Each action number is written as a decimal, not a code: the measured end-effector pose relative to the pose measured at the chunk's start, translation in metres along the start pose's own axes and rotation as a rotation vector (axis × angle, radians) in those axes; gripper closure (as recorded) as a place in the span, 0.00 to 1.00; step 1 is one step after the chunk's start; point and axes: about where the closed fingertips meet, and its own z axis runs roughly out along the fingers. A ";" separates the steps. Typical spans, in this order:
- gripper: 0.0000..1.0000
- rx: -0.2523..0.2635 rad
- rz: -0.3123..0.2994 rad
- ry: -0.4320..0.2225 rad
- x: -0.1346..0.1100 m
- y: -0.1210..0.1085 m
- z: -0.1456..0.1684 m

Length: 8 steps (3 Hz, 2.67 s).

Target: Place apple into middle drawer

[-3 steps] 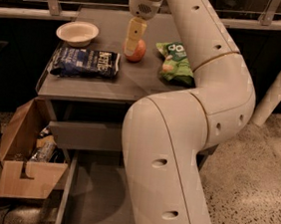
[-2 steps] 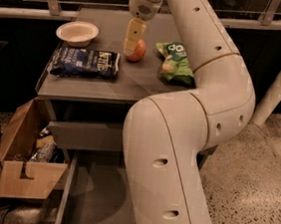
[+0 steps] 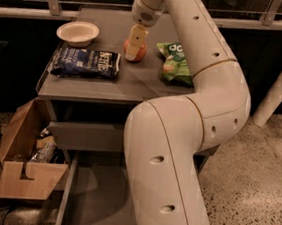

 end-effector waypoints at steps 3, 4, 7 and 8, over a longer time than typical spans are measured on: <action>0.00 -0.044 -0.003 -0.007 0.007 0.005 0.024; 0.00 -0.051 -0.006 -0.007 0.008 0.005 0.028; 0.24 -0.054 -0.007 -0.009 0.008 0.006 0.031; 0.47 -0.054 -0.007 -0.009 0.008 0.006 0.031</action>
Offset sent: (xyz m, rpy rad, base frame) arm 0.0335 -0.0107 0.0026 -0.0131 0.0843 0.0362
